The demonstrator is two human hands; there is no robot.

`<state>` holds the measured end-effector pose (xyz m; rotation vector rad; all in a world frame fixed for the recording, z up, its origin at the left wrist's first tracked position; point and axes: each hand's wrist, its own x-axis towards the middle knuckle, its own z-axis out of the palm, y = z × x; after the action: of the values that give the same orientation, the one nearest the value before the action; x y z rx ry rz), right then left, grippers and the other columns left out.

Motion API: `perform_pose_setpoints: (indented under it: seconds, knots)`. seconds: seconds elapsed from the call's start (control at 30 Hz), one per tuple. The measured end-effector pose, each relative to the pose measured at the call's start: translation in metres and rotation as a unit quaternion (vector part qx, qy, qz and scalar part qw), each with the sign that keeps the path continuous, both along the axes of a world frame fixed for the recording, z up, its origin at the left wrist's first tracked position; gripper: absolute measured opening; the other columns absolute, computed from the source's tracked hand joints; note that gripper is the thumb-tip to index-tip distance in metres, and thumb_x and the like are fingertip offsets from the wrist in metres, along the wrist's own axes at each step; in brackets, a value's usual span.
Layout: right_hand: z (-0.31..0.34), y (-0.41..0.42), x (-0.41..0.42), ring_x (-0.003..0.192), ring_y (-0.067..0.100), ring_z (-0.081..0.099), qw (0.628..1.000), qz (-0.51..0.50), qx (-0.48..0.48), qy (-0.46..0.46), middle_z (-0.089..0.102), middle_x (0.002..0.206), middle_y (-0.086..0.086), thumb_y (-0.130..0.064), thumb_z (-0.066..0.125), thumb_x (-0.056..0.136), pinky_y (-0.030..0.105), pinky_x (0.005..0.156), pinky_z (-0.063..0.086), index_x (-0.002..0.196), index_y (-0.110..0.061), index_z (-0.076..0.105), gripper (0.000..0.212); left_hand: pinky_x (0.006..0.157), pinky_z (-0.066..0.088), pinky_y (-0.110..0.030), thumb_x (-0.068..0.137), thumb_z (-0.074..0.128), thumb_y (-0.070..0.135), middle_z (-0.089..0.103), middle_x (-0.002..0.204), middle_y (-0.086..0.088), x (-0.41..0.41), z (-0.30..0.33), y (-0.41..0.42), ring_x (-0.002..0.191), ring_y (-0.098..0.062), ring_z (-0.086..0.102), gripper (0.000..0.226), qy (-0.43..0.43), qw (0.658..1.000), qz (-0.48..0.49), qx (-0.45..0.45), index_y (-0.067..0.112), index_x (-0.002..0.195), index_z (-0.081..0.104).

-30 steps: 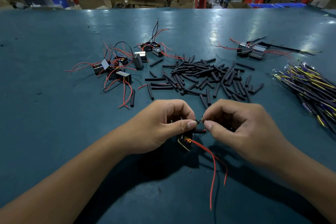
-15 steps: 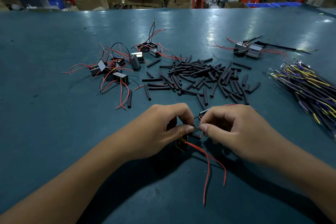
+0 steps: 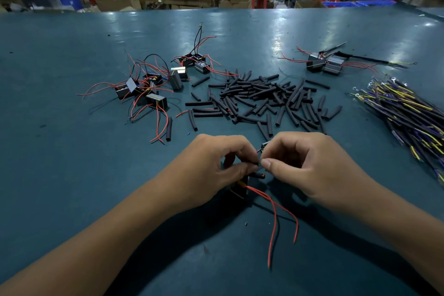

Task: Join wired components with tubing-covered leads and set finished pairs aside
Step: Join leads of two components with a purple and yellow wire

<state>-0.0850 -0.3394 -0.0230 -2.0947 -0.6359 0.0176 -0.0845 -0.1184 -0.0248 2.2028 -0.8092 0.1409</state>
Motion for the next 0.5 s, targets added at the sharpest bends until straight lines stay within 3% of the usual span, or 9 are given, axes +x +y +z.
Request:
perform_pose_setpoints:
  seconds: [0.17,0.43,0.5]
  knots:
    - [0.0006,0.0004,-0.0008,0.053,0.004,0.052,0.998,-0.006,-0.033,-0.059,0.062,0.063,-0.008,-0.016,0.074,0.088,0.01,0.054,0.037,0.078,-0.025,0.066,0.015,0.066,0.048,-0.017,0.088,0.075,0.015,0.069,0.074,0.02,0.0009,-0.001,-0.0016,0.071,-0.002,0.066,0.007,0.01,0.999,0.019,-0.026,0.021,0.092,0.076]
    - [-0.0055,0.0029,0.0012,0.055,0.008,0.051,0.994,-0.037,-0.063,-0.08,0.059,0.062,-0.01,-0.024,0.068,0.092,0.015,0.052,0.035,0.08,-0.028,0.062,0.014,0.065,0.04,-0.004,0.084,0.08,0.014,0.065,0.07,0.026,-0.0016,0.0006,-0.007,0.069,0.008,0.062,0.007,0.012,0.999,0.024,-0.045,0.019,0.088,0.075]
    - [-0.0062,0.002,0.0022,0.054,0.007,0.05,0.995,-0.039,-0.054,-0.071,0.059,0.061,-0.007,-0.026,0.068,0.092,0.016,0.051,0.036,0.079,-0.029,0.062,0.015,0.063,0.04,-0.006,0.081,0.082,0.017,0.068,0.072,0.022,-0.0016,0.0004,-0.0065,0.066,0.007,0.059,0.009,0.059,0.996,0.035,-0.058,0.021,0.086,0.075]
